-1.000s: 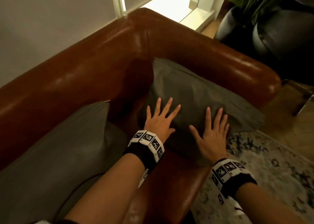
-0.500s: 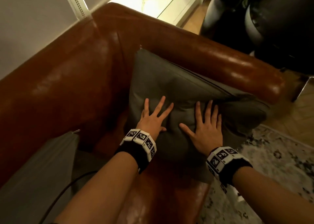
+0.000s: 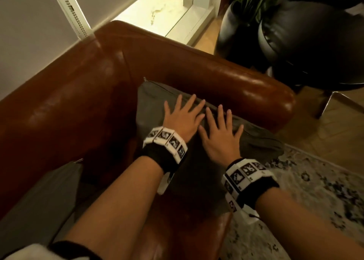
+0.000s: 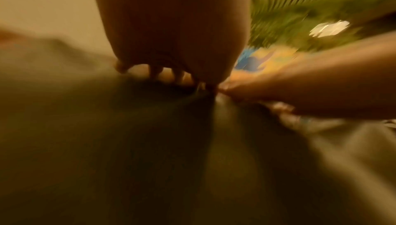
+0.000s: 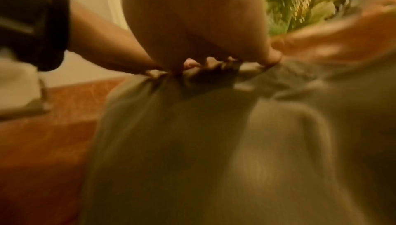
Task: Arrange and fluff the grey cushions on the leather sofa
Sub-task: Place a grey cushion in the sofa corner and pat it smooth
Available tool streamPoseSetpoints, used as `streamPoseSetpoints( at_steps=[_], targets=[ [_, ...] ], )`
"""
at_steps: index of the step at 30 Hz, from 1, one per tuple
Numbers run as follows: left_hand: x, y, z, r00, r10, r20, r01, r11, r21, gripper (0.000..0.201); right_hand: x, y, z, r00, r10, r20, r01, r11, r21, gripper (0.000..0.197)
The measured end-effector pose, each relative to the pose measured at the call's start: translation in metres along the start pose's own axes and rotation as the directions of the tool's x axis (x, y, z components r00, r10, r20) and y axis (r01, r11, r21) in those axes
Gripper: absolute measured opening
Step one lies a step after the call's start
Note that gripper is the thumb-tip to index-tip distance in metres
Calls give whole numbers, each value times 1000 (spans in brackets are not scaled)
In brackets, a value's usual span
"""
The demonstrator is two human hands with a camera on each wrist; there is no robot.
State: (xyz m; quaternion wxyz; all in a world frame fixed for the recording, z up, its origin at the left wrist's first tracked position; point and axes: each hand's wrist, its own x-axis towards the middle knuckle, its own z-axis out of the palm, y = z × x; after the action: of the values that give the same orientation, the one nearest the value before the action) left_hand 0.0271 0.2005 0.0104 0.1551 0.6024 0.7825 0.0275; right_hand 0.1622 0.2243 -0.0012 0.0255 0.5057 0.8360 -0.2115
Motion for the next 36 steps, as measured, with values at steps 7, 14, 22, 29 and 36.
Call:
streamPoseSetpoints(
  at_steps=[7, 14, 22, 29, 36],
  targets=[
    [-4, -7, 55, 974, -129, 187, 98, 982, 164, 50, -1, 11, 47, 968, 87, 234, -59, 990, -125, 62],
    [13, -49, 22, 974, -179, 137, 171, 983, 65, 52, 1, 70, 12, 986, 106, 130, -90, 988, -123, 61],
    [3, -71, 11, 783, -574, -238, 538, 818, -205, 58, -15, 101, -6, 963, 231, -138, -240, 969, -51, 61],
    [-6, -87, -8, 734, -667, -127, 481, 642, -597, 47, -47, 133, -22, 765, 636, 105, -445, 403, 800, 39],
    [-9, -106, -7, 701, -712, 40, 568, 524, -634, 41, -52, 138, -14, 801, 596, 54, -350, 392, 851, 83]
  ],
)
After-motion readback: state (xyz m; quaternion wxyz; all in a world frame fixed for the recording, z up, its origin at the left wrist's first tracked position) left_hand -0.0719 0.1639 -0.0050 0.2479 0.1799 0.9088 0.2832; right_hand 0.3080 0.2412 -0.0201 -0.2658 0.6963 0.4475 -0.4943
